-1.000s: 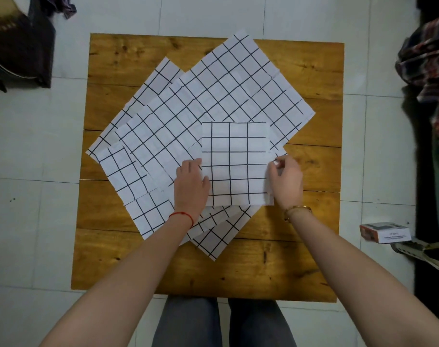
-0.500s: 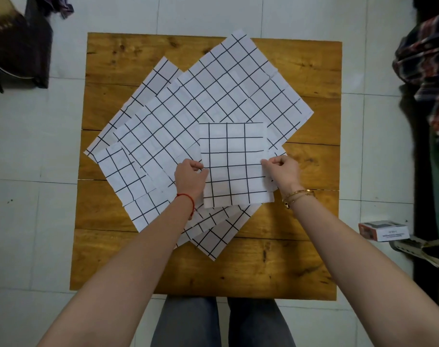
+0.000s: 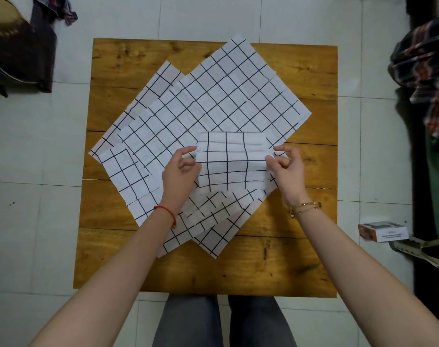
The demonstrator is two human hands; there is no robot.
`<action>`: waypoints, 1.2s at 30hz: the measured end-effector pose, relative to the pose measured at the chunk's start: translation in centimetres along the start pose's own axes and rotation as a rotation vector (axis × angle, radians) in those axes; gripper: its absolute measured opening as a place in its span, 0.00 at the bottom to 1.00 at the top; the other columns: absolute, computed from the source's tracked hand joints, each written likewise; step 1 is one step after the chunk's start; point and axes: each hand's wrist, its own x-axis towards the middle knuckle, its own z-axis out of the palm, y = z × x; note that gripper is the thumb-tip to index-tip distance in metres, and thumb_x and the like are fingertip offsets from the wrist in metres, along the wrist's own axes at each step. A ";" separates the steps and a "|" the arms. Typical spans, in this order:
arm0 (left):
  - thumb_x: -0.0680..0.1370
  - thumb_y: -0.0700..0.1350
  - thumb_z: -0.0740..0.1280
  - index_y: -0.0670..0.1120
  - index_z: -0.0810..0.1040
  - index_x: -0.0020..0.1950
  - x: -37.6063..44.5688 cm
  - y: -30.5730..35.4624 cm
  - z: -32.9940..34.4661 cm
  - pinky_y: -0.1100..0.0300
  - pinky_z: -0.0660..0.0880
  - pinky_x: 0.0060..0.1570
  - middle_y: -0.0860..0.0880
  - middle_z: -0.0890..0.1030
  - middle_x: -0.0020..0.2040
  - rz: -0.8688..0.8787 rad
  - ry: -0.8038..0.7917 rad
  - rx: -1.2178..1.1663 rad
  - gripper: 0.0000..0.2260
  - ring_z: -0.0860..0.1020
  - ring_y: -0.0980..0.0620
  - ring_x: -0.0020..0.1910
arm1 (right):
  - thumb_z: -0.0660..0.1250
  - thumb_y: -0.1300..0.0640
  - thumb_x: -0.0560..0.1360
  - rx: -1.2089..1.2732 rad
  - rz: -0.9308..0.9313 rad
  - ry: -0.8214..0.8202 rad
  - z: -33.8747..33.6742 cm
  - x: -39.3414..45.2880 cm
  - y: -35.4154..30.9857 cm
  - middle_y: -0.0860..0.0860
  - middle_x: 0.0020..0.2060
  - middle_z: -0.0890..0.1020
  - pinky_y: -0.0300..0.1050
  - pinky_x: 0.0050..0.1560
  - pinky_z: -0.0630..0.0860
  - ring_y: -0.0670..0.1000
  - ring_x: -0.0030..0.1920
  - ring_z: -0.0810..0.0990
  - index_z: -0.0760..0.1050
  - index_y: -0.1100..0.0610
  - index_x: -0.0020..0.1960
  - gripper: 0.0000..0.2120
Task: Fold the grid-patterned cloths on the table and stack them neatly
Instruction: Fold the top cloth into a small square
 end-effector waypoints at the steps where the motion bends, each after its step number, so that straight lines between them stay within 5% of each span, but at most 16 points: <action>1: 0.74 0.38 0.69 0.52 0.79 0.60 -0.2 0.3 -0.4 0.66 0.76 0.50 0.57 0.78 0.39 0.035 0.001 0.034 0.17 0.77 0.59 0.41 | 0.69 0.62 0.75 -0.022 -0.057 -0.030 -0.2 -0.4 -0.4 0.46 0.29 0.70 0.35 0.41 0.72 0.47 0.33 0.69 0.72 0.54 0.56 0.12; 4: 0.75 0.38 0.69 0.49 0.81 0.59 -0.8 1.2 -1.6 0.72 0.74 0.48 0.53 0.80 0.45 0.155 0.005 0.174 0.14 0.76 0.62 0.42 | 0.70 0.60 0.74 -0.177 -0.190 -0.121 -0.8 -1.6 -1.3 0.50 0.35 0.71 0.37 0.40 0.71 0.47 0.35 0.68 0.76 0.53 0.56 0.12; 7: 0.75 0.42 0.71 0.48 0.84 0.52 -0.9 1.9 -2.9 0.62 0.76 0.50 0.51 0.81 0.46 0.324 -0.035 0.379 0.07 0.78 0.57 0.45 | 0.71 0.58 0.73 -0.401 -0.286 -0.138 -1.4 -2.4 -2.3 0.54 0.38 0.77 0.40 0.42 0.72 0.48 0.37 0.72 0.80 0.53 0.52 0.08; 10: 0.76 0.45 0.70 0.48 0.82 0.49 -1.0 3.0 -3.6 0.64 0.73 0.49 0.51 0.78 0.48 0.401 -0.077 0.480 0.04 0.75 0.57 0.48 | 0.70 0.56 0.75 -0.453 -0.334 -0.146 -1.9 -2.6 -3.2 0.52 0.42 0.77 0.33 0.43 0.70 0.47 0.41 0.74 0.81 0.55 0.47 0.03; 12: 0.76 0.45 0.69 0.47 0.81 0.49 -1.1 3.6 -3.8 0.65 0.72 0.50 0.52 0.79 0.48 0.356 -0.106 0.437 0.04 0.76 0.59 0.49 | 0.68 0.54 0.76 -0.434 -0.289 -0.171 -2.2 -2.2 -3.5 0.53 0.43 0.76 0.29 0.44 0.69 0.46 0.43 0.73 0.79 0.55 0.44 0.05; 16: 0.76 0.45 0.69 0.45 0.79 0.47 0.1 3.3 -2.9 0.71 0.71 0.39 0.54 0.78 0.36 0.052 -0.177 0.248 0.05 0.75 0.64 0.34 | 0.62 0.50 0.79 -0.380 -0.139 -0.220 -1.7 -0.9 -3.4 0.53 0.32 0.72 0.43 0.40 0.67 0.48 0.35 0.69 0.70 0.61 0.36 0.18; 20: 0.76 0.44 0.69 0.47 0.79 0.45 2.1 1.2 -1.0 0.56 0.77 0.50 0.57 0.75 0.30 -0.090 -0.138 0.144 0.02 0.76 0.56 0.36 | 0.60 0.49 0.80 -0.374 -0.033 -0.149 0.0 1.2 -2.0 0.53 0.30 0.69 0.44 0.35 0.65 0.48 0.32 0.66 0.70 0.68 0.38 0.22; 26: 0.77 0.43 0.66 0.45 0.71 0.67 3.8 -0.4 1.3 0.64 0.69 0.56 0.48 0.76 0.58 -0.032 -0.115 0.322 0.18 0.74 0.52 0.56 | 0.60 0.53 0.79 -0.458 -0.008 -0.082 1.7 3.4 -0.5 0.50 0.39 0.76 0.40 0.36 0.69 0.46 0.36 0.71 0.74 0.61 0.52 0.11; 29: 0.76 0.41 0.63 0.41 0.71 0.66 3.7 -1.3 1.0 0.55 0.68 0.64 0.45 0.73 0.63 0.217 -0.147 0.626 0.18 0.69 0.46 0.62 | 0.60 0.56 0.79 -0.659 -0.164 -0.054 2.2 3.3 0.5 0.56 0.51 0.76 0.48 0.49 0.74 0.52 0.48 0.75 0.72 0.62 0.58 0.13; 32: 0.75 0.41 0.62 0.42 0.67 0.70 2.7 -2.1 0.6 0.52 0.72 0.60 0.46 0.69 0.69 0.396 -0.171 0.919 0.22 0.65 0.44 0.65 | 0.58 0.60 0.77 -0.926 -0.492 -0.081 3.1 2.8 1.4 0.58 0.55 0.74 0.52 0.58 0.72 0.58 0.54 0.73 0.71 0.63 0.60 0.14; 36: 0.75 0.43 0.65 0.41 0.64 0.73 1.3 -2.8 0.8 0.48 0.71 0.61 0.46 0.67 0.71 0.440 -0.177 1.156 0.27 0.65 0.41 0.69 | 0.60 0.61 0.75 -1.133 -0.707 -0.278 6.1 1.8 1.2 0.55 0.65 0.72 0.53 0.63 0.71 0.58 0.65 0.70 0.66 0.61 0.69 0.22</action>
